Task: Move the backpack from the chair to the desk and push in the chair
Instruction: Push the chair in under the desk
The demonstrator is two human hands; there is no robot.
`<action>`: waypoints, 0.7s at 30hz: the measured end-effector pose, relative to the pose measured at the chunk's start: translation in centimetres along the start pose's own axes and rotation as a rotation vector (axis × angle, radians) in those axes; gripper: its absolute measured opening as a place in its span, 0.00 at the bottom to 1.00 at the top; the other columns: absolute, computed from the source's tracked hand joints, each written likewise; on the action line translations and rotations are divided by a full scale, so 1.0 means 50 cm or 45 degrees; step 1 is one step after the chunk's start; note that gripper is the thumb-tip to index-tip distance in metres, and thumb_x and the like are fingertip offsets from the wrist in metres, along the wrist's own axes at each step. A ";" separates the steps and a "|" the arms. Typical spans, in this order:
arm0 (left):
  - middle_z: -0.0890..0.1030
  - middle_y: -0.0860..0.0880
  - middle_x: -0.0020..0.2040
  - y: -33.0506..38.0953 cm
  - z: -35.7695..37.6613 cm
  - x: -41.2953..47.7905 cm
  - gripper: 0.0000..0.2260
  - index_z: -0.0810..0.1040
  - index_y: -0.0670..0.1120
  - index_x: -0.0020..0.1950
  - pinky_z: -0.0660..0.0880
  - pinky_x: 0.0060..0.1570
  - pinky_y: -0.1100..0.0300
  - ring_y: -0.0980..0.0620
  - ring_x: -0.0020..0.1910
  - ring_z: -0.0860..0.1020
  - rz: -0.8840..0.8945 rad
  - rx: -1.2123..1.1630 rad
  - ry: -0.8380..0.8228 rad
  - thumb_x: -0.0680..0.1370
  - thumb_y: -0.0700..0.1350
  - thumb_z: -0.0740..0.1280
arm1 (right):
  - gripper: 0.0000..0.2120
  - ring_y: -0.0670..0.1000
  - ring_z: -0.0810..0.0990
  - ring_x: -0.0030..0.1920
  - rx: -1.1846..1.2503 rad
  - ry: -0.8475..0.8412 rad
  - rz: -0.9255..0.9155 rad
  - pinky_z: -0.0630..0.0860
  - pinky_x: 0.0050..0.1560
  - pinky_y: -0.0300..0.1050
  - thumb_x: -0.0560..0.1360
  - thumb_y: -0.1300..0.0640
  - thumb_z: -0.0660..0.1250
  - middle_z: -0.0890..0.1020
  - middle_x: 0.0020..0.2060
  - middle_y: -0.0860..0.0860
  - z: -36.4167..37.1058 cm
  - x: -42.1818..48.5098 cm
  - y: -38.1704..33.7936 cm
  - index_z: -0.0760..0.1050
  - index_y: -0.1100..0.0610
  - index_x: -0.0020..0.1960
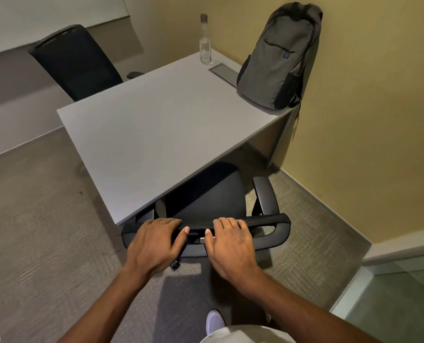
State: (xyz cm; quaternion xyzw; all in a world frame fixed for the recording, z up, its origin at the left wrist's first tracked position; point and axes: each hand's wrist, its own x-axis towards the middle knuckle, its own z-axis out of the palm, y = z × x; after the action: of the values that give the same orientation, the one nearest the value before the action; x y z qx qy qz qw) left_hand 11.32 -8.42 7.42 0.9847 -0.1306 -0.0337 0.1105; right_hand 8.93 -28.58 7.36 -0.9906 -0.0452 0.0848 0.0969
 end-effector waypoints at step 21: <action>0.77 0.53 0.32 0.138 0.024 0.131 0.25 0.76 0.53 0.37 0.78 0.40 0.50 0.54 0.32 0.76 -0.150 0.023 0.127 0.83 0.64 0.50 | 0.27 0.53 0.81 0.59 -0.041 0.106 -0.091 0.73 0.69 0.54 0.84 0.44 0.44 0.85 0.55 0.52 -0.045 0.122 0.164 0.79 0.54 0.61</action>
State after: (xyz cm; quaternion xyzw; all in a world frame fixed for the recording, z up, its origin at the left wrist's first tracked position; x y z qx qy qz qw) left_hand 15.81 -16.89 7.57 0.9921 -0.0669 0.0103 0.1058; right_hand 15.93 -36.37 6.93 -0.9925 -0.0778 0.0392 0.0857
